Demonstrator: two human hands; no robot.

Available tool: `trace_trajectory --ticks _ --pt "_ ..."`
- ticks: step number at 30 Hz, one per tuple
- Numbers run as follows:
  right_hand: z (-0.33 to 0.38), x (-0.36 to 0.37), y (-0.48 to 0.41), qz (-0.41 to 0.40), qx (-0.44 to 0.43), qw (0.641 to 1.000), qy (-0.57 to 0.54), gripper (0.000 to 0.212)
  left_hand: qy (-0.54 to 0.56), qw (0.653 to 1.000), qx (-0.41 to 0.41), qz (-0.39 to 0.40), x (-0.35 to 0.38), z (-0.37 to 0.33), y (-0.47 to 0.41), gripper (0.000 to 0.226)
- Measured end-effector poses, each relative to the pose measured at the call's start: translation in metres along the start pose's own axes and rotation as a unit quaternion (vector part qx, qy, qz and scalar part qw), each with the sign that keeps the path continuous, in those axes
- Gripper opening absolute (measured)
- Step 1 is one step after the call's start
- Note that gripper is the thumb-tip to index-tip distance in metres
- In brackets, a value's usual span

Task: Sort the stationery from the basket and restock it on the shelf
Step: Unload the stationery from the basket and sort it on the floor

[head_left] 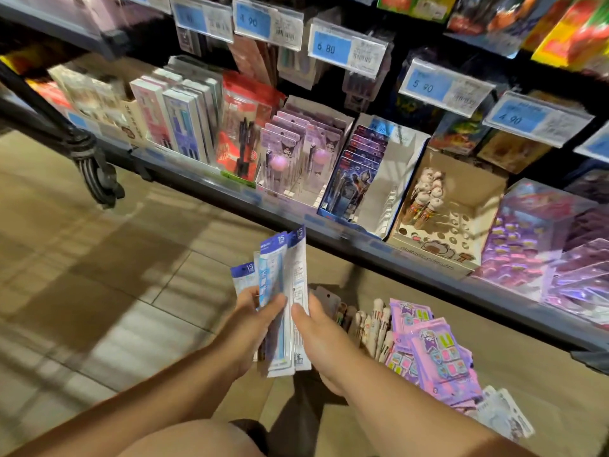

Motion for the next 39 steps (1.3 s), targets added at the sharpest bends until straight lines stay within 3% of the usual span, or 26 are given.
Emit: trace_trajectory --ticks 3,8,13,15,19,22,29,33,36,39 --pt "-0.003 -0.002 0.004 -0.011 -0.004 1.0 0.026 0.049 0.064 0.996 -0.032 0.06 0.005 -0.004 0.008 0.03" --pt "-0.002 -0.001 0.012 -0.055 -0.046 0.983 0.17 0.048 0.198 0.96 -0.087 0.176 0.009 -0.017 0.022 0.057" --pt "-0.005 -0.003 0.012 -0.128 -0.069 0.976 0.16 0.077 0.242 0.955 -0.088 0.144 0.001 -0.013 0.021 0.043" --pt "-0.008 -0.006 0.009 -0.12 -0.067 0.981 0.137 0.073 0.255 0.955 -0.091 0.122 -0.003 -0.008 0.019 0.035" --pt "-0.005 -0.006 0.011 -0.051 -0.029 0.992 0.11 0.043 0.267 0.954 -0.091 0.102 -0.011 -0.002 0.016 0.049" --pt "-0.005 0.0 0.01 -0.022 -0.009 0.991 0.133 0.039 0.259 0.956 -0.098 0.099 -0.017 0.001 0.015 0.04" --pt "-0.006 0.008 -0.011 -0.064 0.017 0.988 0.142 0.072 0.155 0.983 -0.085 0.049 -0.035 0.003 0.007 0.018" --pt "0.008 0.011 -0.025 -0.07 0.029 0.977 0.199 0.089 0.107 0.991 -0.073 -0.011 -0.054 0.01 -0.014 0.022" --pt "0.005 0.013 -0.034 -0.045 0.077 0.956 0.278 0.094 -0.045 0.994 -0.086 -0.053 -0.071 0.015 -0.032 0.03" --pt "-0.005 0.007 -0.03 -0.03 0.112 0.946 0.304 0.093 -0.204 0.969 -0.131 -0.045 -0.08 0.014 -0.037 0.043"
Point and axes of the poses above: each hand's wrist, its own y-axis away from the middle knuckle, its own x-axis out of the palm, z = x × y, the point moved 1 cm from there along -y, towards the middle knuckle, and after that the axes turned 13 degrees about x, right-handed, at the moved point
